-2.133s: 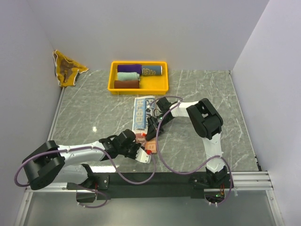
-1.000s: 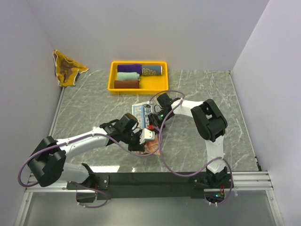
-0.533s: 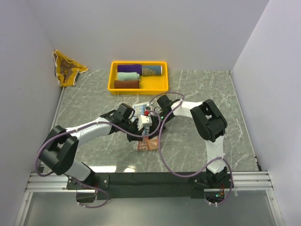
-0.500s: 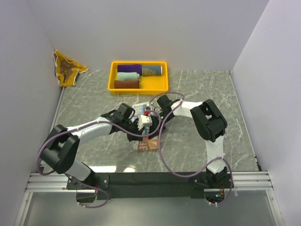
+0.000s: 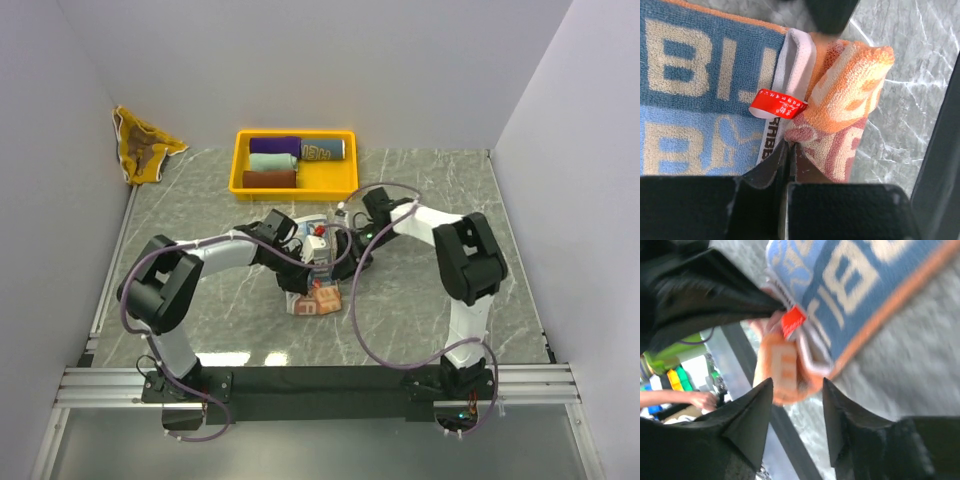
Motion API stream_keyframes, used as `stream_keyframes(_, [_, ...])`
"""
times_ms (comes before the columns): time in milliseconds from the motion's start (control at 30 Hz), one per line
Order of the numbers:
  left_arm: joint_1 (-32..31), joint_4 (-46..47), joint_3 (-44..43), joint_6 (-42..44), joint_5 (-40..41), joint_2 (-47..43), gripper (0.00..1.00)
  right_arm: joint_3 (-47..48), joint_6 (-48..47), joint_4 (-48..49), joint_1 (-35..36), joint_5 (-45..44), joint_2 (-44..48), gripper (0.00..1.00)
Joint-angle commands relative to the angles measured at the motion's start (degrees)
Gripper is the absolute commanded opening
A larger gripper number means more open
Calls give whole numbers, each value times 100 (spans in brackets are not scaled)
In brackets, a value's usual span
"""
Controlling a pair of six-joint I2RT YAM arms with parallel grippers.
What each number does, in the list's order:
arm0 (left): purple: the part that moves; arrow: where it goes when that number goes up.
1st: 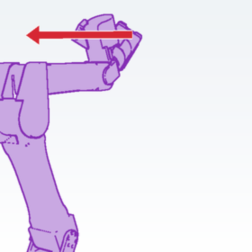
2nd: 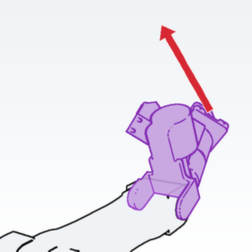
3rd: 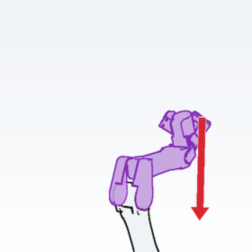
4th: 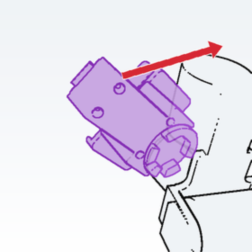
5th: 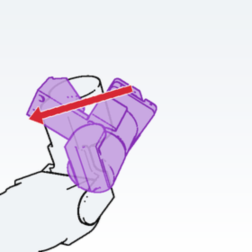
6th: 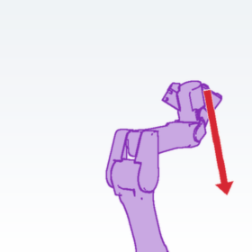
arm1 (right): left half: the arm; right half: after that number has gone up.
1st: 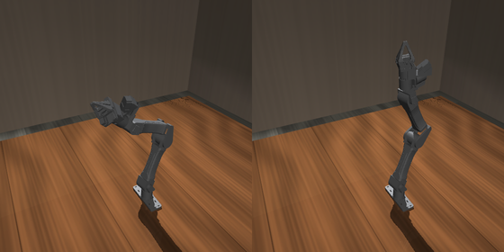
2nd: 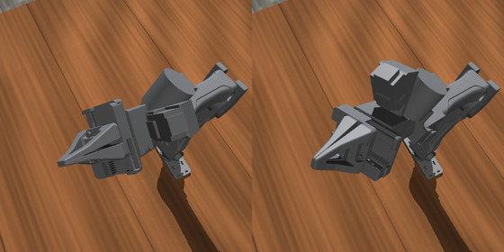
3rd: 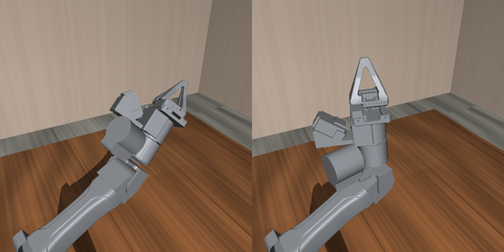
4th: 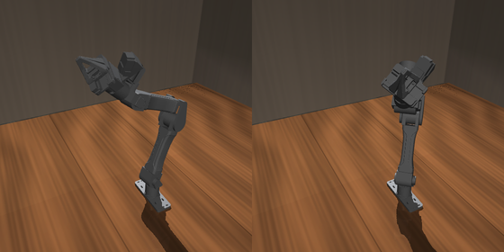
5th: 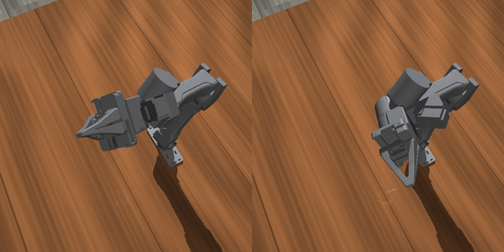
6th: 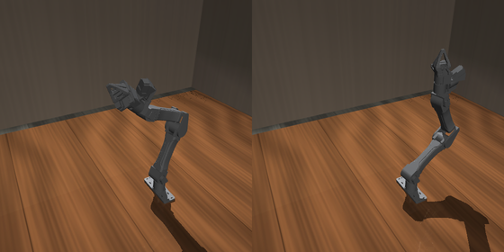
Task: Roll the towels
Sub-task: Roll the towel
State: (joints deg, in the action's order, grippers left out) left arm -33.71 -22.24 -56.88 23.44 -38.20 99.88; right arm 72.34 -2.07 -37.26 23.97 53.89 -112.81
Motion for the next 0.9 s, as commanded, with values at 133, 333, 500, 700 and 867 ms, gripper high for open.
stream_keyframes(133, [163,-780,-700,134,-144,620,5,-1088,346,684,-770,465,1551,45])
stream_keyframes(333, [286,-1361,-1306,20,-153,1279,9,-1397,-100,1167,-903,97,2482,43])
stream_keyframes(500, [383,-1660,-1589,38,-206,1605,10,-1591,-715,1440,-438,-527,3107,43])
stream_keyframes(700, [480,-2030,-1940,214,-206,2009,11,-2152,-1173,2114,555,-1616,3704,41])
stream_keyframes(867, [568,-2179,-2055,257,-250,2194,13,-2514,-1199,2802,1197,-2435,3785,41])
